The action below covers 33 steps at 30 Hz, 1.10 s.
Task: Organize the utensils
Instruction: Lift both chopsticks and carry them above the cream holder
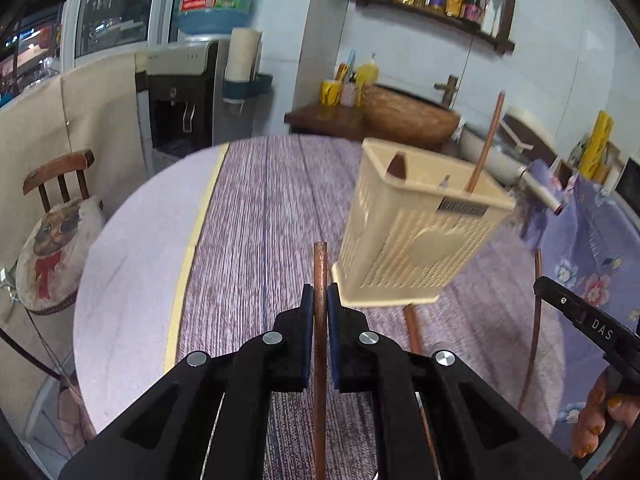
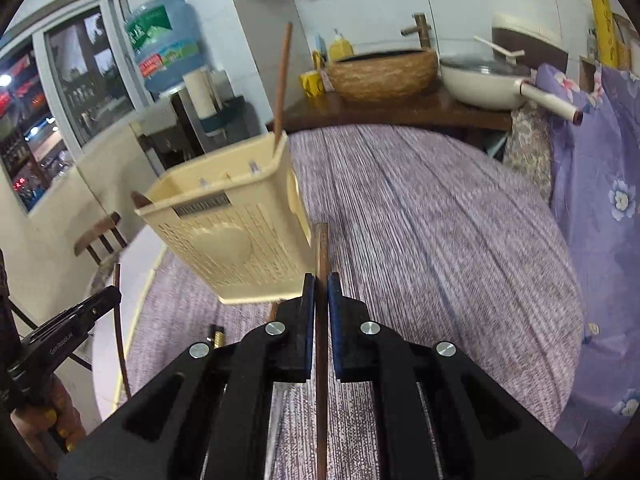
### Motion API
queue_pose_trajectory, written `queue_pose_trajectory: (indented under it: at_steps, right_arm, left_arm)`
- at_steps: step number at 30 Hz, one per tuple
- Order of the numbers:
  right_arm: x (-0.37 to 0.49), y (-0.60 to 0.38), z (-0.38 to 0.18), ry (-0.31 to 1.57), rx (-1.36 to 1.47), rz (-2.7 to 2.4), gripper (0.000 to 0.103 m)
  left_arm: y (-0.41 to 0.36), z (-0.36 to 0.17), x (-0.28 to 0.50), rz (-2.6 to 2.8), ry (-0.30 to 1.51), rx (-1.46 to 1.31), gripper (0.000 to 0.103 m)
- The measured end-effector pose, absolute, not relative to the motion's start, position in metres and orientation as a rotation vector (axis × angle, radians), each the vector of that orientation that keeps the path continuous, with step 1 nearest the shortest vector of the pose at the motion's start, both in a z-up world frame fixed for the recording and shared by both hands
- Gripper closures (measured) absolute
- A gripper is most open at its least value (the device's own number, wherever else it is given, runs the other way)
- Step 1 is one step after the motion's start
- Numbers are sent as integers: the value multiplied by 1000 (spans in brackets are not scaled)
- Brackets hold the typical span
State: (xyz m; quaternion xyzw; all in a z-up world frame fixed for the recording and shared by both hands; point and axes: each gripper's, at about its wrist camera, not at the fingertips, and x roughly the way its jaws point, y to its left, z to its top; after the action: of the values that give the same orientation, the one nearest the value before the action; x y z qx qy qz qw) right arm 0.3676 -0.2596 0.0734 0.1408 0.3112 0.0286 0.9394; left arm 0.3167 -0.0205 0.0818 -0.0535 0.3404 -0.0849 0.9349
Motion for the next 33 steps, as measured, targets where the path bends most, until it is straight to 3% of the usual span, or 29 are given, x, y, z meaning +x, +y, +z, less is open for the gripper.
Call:
queue_pose_trajectory:
  at_steps: [7,19,33]
  right_arm:
    - [338,-265,120,554,248,96,95]
    - [319,-264,150,529,228,145,95]
    - [341,-246,272,362,176,148,95]
  left_arm:
    - [-13,119,303,-192,610,-122,95]
    - [-8,141,284,-223,569,-115,95]
    - [-31,268,314,-224,328,-164,95]
